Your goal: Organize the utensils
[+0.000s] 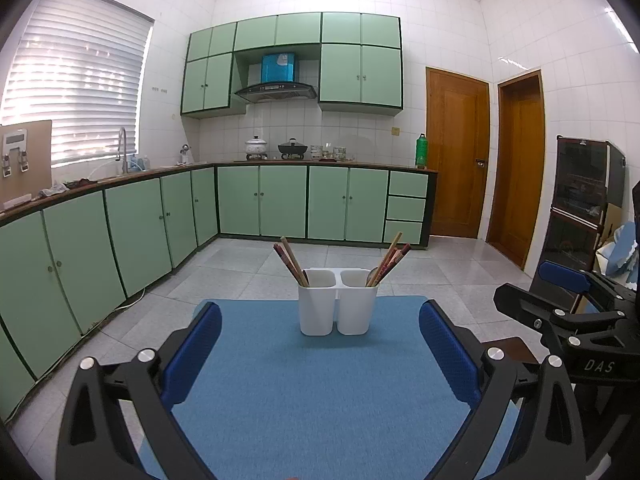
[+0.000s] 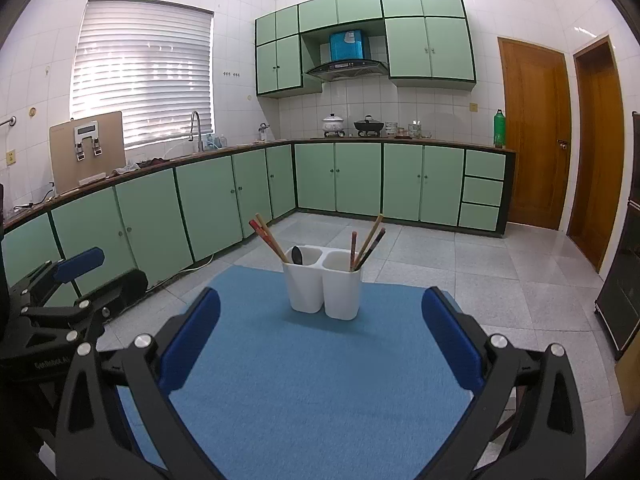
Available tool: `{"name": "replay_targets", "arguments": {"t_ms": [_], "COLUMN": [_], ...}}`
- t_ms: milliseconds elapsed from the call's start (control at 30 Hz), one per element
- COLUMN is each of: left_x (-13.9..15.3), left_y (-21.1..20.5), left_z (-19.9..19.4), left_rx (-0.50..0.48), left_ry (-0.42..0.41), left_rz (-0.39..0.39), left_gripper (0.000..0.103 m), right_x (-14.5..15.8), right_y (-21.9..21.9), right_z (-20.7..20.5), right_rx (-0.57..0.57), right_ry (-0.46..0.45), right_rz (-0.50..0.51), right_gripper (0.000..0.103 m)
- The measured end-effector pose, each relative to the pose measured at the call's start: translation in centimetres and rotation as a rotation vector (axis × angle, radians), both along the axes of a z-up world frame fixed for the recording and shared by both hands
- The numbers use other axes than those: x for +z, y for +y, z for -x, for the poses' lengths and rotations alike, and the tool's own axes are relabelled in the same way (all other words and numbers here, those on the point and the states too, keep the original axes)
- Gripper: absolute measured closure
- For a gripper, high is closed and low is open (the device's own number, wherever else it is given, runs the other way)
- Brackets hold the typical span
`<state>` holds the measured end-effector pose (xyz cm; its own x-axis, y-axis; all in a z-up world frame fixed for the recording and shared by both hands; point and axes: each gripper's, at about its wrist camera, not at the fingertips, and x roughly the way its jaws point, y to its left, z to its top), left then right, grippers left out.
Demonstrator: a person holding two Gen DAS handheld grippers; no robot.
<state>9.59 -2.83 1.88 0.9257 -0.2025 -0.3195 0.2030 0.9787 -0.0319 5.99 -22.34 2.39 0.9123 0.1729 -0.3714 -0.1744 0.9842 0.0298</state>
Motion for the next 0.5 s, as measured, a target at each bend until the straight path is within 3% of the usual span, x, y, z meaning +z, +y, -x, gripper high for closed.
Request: {"name": "replay_targets", "arguments": {"t_ms": [500], "left_x": [0.04], "left_y": [0.22], "left_z": [0.17], "left_rx": [-0.003], "left_ry": [0.003], "left_rz": [-0.001], "left_gripper": [0.006], "right_x": [-0.05], "right_y": [-0.01], "right_z": [0.12], "right_rx": [-0.003], "right_ry": [0.0], "right_rz": [-0.004], "right_gripper": [0.005]}}
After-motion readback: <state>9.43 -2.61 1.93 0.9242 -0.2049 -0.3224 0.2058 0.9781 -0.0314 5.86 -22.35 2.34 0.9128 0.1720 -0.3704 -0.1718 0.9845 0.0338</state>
